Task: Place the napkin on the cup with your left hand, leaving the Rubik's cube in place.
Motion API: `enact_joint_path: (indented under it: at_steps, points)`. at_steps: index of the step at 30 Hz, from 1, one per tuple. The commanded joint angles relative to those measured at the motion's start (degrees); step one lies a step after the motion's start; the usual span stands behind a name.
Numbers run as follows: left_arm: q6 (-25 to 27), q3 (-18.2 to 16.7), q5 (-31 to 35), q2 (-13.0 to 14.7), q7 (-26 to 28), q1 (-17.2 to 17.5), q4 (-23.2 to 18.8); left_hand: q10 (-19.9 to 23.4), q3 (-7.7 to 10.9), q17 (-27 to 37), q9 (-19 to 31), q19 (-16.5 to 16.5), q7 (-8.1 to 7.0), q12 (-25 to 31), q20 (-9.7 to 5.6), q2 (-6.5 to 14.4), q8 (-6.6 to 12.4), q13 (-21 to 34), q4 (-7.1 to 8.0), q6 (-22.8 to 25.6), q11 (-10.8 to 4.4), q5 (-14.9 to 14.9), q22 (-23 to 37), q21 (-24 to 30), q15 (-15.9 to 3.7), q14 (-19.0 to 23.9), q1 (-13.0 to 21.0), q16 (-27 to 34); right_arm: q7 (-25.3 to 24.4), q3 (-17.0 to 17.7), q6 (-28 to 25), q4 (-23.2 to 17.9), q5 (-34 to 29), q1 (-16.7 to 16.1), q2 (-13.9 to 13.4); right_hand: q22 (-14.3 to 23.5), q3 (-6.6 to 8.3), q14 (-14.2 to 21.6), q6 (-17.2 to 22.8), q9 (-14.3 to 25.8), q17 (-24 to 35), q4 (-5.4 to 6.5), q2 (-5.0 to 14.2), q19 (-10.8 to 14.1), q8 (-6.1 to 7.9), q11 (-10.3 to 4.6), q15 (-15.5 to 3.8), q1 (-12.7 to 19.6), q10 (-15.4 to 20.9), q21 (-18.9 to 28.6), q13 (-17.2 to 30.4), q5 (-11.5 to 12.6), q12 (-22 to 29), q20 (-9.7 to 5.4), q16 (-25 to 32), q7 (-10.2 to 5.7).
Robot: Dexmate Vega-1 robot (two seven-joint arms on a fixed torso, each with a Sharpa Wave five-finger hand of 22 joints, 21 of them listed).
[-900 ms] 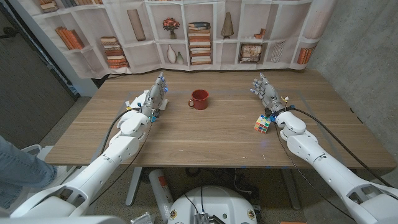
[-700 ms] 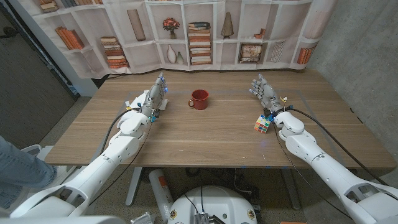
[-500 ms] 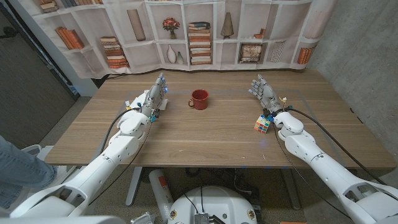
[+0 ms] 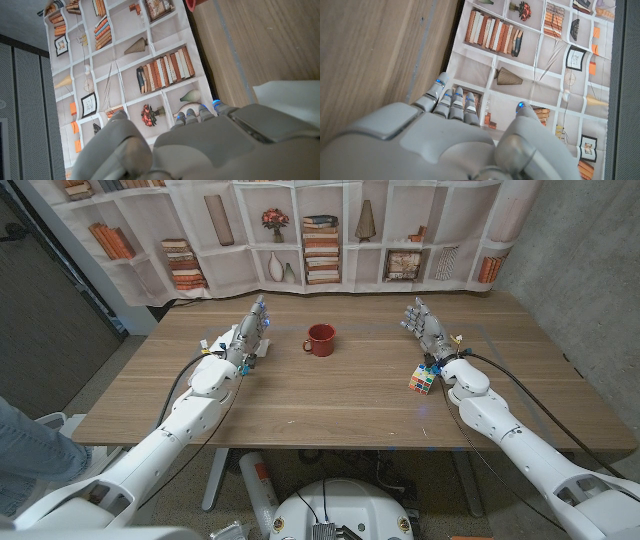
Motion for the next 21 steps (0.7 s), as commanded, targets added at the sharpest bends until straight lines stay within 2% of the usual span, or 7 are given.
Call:
enact_joint_path:
  at_steps: [1, 21]
  points:
    - [0.04, -0.8, 0.21, 1.54, 0.53, 1.55, -2.07, -3.44, 0.25, 0.11, 0.1, -6.52, 0.13, 0.35, -1.09, 0.27, 0.15, 0.07, -0.23, -3.48, 0.03, 0.55, 0.19, 0.3, 0.08, -4.67, 0.72, 0.24, -1.18, 0.3, 0.08, -2.16, -0.69, -0.65, -0.67, 0.21, 0.16, 0.51, 0.43, 0.2, 0.18, -0.26, 0.19, 0.33, 0.13, 0.07, -0.04, 0.53, 0.47, -0.2, 0.28, 0.23, 0.15, -1.17, 0.19, -0.07]
    - [-3.5, -2.7, 1.49, 4.09, 0.43, 4.38, -5.42, -1.65, 0.41, 0.08, 0.14, -5.77, 0.07, 0.74, -0.88, 1.02, 0.46, 0.08, -0.63, -1.79, -0.04, 0.9, 0.17, 0.55, -0.01, -2.94, 1.51, 0.62, -2.14, -0.04, 0.98, -1.75, -1.52, -0.82, 0.07, 0.23, 0.12, 0.63, 0.76, 0.21, 0.23, -0.4, 0.39, 0.63, 0.21, 0.12, -0.04, 0.57, 0.82, -0.73, 0.29, 0.08, 0.18, -1.12, 0.21, -0.13]
